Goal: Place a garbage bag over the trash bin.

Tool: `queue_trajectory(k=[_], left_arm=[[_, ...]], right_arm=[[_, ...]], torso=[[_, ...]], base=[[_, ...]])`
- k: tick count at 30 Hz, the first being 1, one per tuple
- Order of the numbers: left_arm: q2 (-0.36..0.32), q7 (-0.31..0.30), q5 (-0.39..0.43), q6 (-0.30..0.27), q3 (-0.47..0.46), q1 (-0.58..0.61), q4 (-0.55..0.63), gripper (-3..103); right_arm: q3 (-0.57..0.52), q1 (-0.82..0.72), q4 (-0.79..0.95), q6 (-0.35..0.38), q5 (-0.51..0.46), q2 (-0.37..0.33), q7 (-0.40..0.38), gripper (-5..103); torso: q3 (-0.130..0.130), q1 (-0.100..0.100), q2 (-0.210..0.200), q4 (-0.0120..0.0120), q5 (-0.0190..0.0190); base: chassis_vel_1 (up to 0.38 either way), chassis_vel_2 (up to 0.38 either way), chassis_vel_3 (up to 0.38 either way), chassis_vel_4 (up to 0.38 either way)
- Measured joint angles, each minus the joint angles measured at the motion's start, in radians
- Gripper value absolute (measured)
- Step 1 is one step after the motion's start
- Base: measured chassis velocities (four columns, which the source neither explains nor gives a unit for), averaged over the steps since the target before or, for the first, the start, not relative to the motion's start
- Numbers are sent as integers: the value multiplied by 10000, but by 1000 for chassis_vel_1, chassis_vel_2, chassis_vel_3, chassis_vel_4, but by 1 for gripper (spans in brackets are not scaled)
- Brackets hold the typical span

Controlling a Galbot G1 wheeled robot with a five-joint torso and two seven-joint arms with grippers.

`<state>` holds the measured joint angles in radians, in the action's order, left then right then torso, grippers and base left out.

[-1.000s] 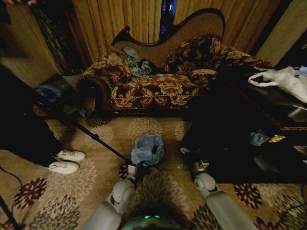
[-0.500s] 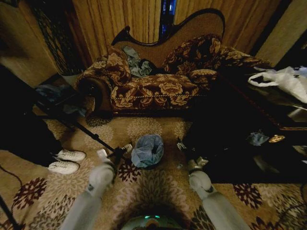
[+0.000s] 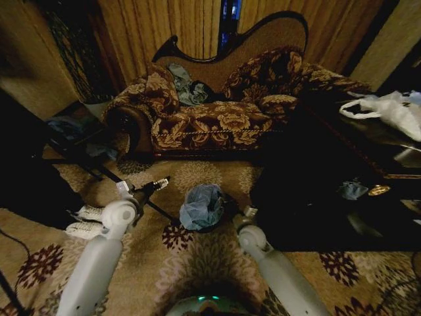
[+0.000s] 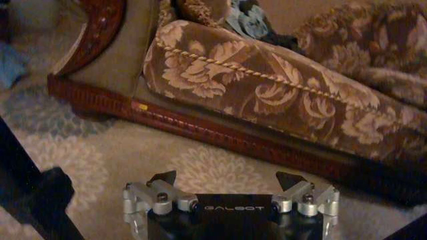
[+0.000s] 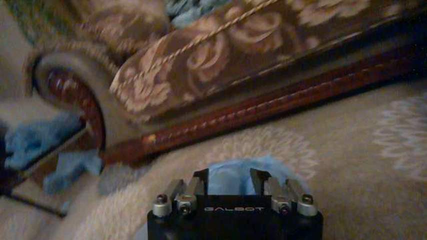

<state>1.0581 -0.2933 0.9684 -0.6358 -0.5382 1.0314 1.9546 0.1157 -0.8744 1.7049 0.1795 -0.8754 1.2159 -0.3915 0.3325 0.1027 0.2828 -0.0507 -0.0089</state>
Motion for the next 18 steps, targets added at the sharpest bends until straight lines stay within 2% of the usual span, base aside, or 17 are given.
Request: queue_trajectory(k=[1, 2, 4, 6, 7, 9, 11, 13, 14, 18], left_arm=[[-68, 84, -186, 116, 89, 51, -53, 100], [-68, 84, -186, 116, 89, 51, -53, 100], [-168, 167, -274, 244, 131, 216, -39, 100], [-200, 226, -289, 277, 129, 270, -23, 100], [-214, 260, -298, 324, 123, 301, -22, 100], [-225, 271, -318, 409, 116, 316, -14, 100], [-226, 272, -318, 415, 114, 316, -11, 100], [-173, 268, -310, 424, 94, 235, 28, 100], [-173, 268, -310, 424, 94, 235, 28, 100], [130, 206, -309, 424, 133, 99, 15, 100]], right_arm=[[238, 283, -118, 235, 0, 94, -177, 35], [238, 283, -118, 235, 0, 94, -177, 35], [690, 785, -399, 500, -27, 268, -553, 27], [853, 973, -478, 655, -120, 304, -678, 27], [1014, 1150, -541, 780, -265, 315, -817, 19], [1381, 1522, -623, 970, -680, 278, -1182, 19], [1414, 1553, -627, 990, -724, 271, -1210, 19], [1824, 2028, -770, 1254, -1365, 149, -1633, 3], [1824, 2028, -770, 1254, -1365, 149, -1633, 3], [2370, 2684, -999, 1568, -2412, 93, -2309, 1]], torso=[[0, 0, 0, 0, -1], [0, 0, 0, 0, -1], [0, 0, 0, 0, 0], [0, 0, 0, 0, 0], [0, -1, 0, -1, 0], [-1, -1, 0, 0, -1], [-1, -1, 0, 0, -1], [-1, -1, 0, -1, 1], [-1, -1, 0, -1, 1], [-1, -1, 0, -2, 2]], base=[[0, 0, 0, 0], [0, 0, 0, 0], [0, 0, 0, 0], [0, 0, 0, 0], [0, 0, 0, 0], [0, 0, 0, 0], [0, 0, 0, 0], [0, 0, 0, 0], [0, 0, 0, 0], [0, 0, 0, 0]])
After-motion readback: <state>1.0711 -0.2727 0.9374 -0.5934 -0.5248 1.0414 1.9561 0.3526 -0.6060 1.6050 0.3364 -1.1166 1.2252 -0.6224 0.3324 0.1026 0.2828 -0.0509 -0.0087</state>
